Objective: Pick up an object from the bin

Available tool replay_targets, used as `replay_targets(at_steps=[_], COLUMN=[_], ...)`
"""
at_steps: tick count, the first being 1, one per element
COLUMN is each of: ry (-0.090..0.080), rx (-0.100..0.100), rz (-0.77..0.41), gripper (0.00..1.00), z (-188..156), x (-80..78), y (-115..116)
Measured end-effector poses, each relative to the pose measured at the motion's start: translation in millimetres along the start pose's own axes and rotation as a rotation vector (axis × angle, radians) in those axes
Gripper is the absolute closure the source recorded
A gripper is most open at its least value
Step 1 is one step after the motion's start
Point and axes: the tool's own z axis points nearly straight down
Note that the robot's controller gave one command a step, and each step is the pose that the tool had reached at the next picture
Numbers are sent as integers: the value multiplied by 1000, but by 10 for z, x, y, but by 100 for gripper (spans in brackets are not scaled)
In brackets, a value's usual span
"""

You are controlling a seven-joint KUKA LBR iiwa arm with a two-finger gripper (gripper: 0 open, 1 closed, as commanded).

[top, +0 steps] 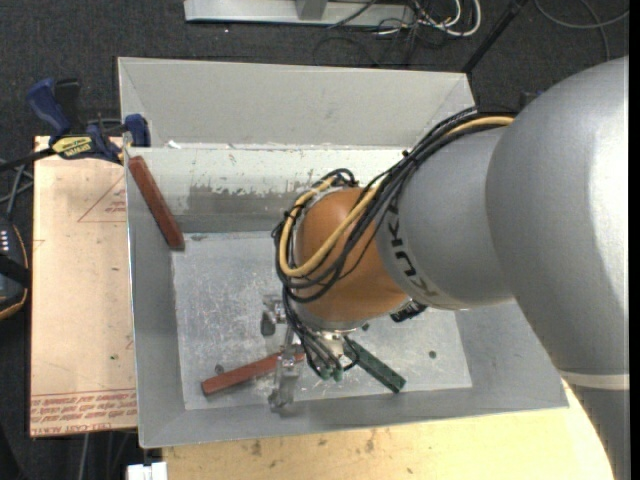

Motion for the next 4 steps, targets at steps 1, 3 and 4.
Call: replay_targets(at_steps=[1, 3, 4], ry=[-7, 0, 11], rx=[-1, 0, 3], rz=[-29, -25, -48], gripper=[0, 0, 100], z=[333, 298, 353], x=[36, 20, -84], y=[122, 148, 322])
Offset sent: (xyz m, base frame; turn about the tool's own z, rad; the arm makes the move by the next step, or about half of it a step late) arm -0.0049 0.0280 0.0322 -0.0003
